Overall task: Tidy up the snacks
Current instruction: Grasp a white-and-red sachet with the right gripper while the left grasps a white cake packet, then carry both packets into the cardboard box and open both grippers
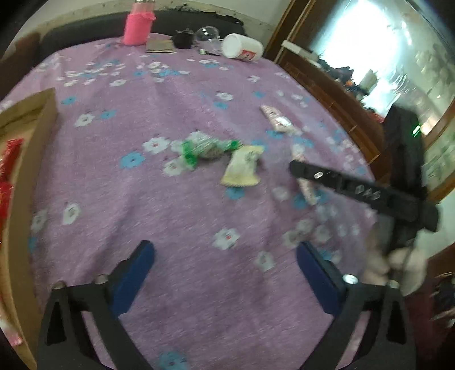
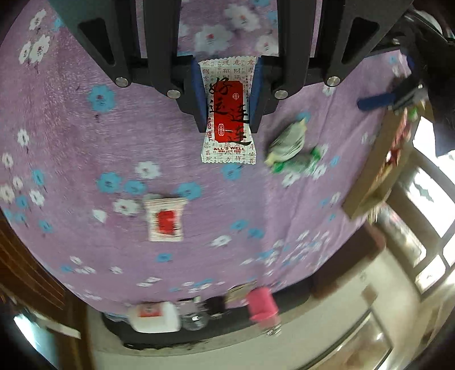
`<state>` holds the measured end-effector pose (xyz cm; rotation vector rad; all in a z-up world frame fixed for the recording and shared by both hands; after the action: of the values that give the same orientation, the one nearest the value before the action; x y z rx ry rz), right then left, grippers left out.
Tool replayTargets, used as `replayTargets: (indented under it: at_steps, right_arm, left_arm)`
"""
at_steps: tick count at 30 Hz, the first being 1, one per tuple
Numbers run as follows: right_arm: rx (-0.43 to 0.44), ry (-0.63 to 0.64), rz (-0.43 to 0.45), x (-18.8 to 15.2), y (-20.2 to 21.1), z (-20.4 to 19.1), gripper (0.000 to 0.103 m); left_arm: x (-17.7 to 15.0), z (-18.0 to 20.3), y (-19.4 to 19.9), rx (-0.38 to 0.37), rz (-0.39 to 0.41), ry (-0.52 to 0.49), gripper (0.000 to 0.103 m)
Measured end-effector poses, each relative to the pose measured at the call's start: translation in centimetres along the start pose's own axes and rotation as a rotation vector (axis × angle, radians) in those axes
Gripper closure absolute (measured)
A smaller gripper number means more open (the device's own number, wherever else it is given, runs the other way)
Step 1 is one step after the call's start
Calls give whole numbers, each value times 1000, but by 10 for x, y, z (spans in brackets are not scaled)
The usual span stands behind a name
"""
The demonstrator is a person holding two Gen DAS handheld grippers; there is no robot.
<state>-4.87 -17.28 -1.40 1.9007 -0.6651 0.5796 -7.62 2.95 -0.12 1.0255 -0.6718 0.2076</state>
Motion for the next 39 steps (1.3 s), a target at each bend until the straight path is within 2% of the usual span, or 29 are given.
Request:
replayTargets:
  at_steps: [2, 8, 13, 14, 15, 16, 17, 22, 27, 31, 35, 39]
  right_arm:
    - [21, -48, 13, 2, 2, 9, 74]
    - [31, -129, 51, 3, 12, 26, 74]
    - [46, -131, 43, 2, 12, 25, 74]
    - [46, -124, 43, 2, 12, 24, 74]
    - [44, -118, 42, 2, 12, 23, 74]
    - [42, -115, 41, 1, 12, 22, 74]
    - [39, -112, 39, 1, 12, 22, 74]
    - [25, -116, 44, 3, 11, 24, 74]
    - [14, -121, 65, 3, 13, 29, 74]
    - [1, -125, 75, 4, 13, 31, 74]
    - [-20, -136, 85, 3, 13, 34, 74]
    - [-64, -131, 98, 4, 14, 34, 74]
  left_arm:
    - [10, 8, -5, 5, -3, -23, 21]
    - [40, 35, -42, -3, 5, -116, 21]
    - [56, 35, -72, 19, -18, -118, 22]
    - [59, 35, -74, 25, -14, -122, 26]
    - [60, 37, -76, 38, -9, -142, 42]
    - [60, 40, -77, 62, -5, -170, 53]
    - [59, 42, -78, 78, -5, -194, 77]
    - [51, 43, -69, 92, 15, -217, 80]
    - [46, 38, -39, 49, 69, -160, 80]
    - [42, 28, 1, 31, 141, -102, 80]
    - [34, -1, 48, 45, 213, -19, 79]
    - [22, -45, 96, 122, 286, 43, 79]
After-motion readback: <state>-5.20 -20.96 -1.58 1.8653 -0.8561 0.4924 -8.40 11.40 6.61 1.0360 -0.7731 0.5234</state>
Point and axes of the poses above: each gripper's, at about its wrist camera, not at the fingertips, and y roughly against the way its jaws point, z to its right, x to its top, the point moved 3 cm from there along -y, roughly the way its jaws point, and after that the axes turned 7 degrees about z, right-handed, at the moved point
